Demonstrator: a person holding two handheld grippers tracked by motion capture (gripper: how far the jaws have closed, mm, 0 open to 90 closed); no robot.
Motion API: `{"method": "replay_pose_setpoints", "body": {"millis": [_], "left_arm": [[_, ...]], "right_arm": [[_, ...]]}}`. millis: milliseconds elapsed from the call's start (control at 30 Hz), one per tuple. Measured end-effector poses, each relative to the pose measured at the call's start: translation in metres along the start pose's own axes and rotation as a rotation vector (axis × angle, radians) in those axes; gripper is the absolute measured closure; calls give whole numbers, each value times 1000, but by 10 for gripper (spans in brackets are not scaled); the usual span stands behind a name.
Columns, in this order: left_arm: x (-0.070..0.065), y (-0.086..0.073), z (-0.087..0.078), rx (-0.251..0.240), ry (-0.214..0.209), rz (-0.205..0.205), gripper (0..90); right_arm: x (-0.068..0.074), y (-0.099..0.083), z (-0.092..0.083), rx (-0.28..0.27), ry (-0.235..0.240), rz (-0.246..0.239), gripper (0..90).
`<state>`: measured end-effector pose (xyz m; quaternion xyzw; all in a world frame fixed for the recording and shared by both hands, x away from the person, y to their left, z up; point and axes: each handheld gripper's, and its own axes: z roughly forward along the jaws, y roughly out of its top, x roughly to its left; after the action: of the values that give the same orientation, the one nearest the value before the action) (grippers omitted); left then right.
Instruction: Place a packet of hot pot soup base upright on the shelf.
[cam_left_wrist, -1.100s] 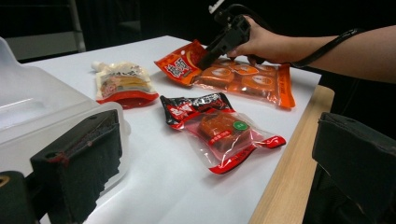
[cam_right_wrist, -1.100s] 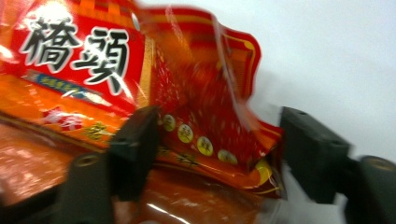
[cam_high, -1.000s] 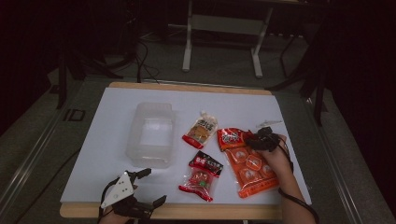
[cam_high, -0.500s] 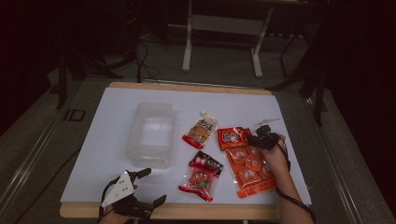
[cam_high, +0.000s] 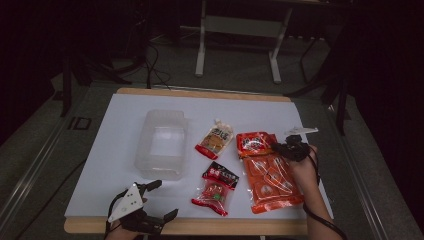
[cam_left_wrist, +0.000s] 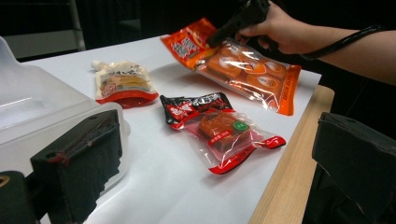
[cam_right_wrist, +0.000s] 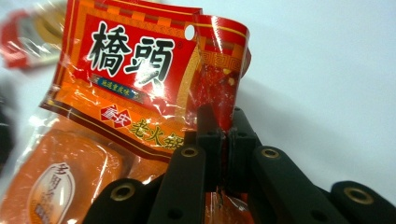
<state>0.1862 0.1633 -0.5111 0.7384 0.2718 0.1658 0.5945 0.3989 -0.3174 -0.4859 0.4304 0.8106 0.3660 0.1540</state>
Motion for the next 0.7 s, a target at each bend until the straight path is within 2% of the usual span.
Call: {"method": "replay_pose_setpoints", "body": {"millis": [167,367,467,567,700], "left_arm": [[-1,0,1,3,-1,5,20],[-2,1,1,2,-2,2,21],[-1,1,1,-3,-4,-4,21],[-2,2,1,-9,-5,-12,21],[-4,3,2,-5,-7,0,21]], "right_arm": [[2,1,-20,-47,17,2,876],[10,2,-45,-129,49,-6,877],[13,3,-52,-145,54,-17,877],[16,3,-64,-176,81,-19,877],[20,1,-76,-207,82,-36,877]]}}
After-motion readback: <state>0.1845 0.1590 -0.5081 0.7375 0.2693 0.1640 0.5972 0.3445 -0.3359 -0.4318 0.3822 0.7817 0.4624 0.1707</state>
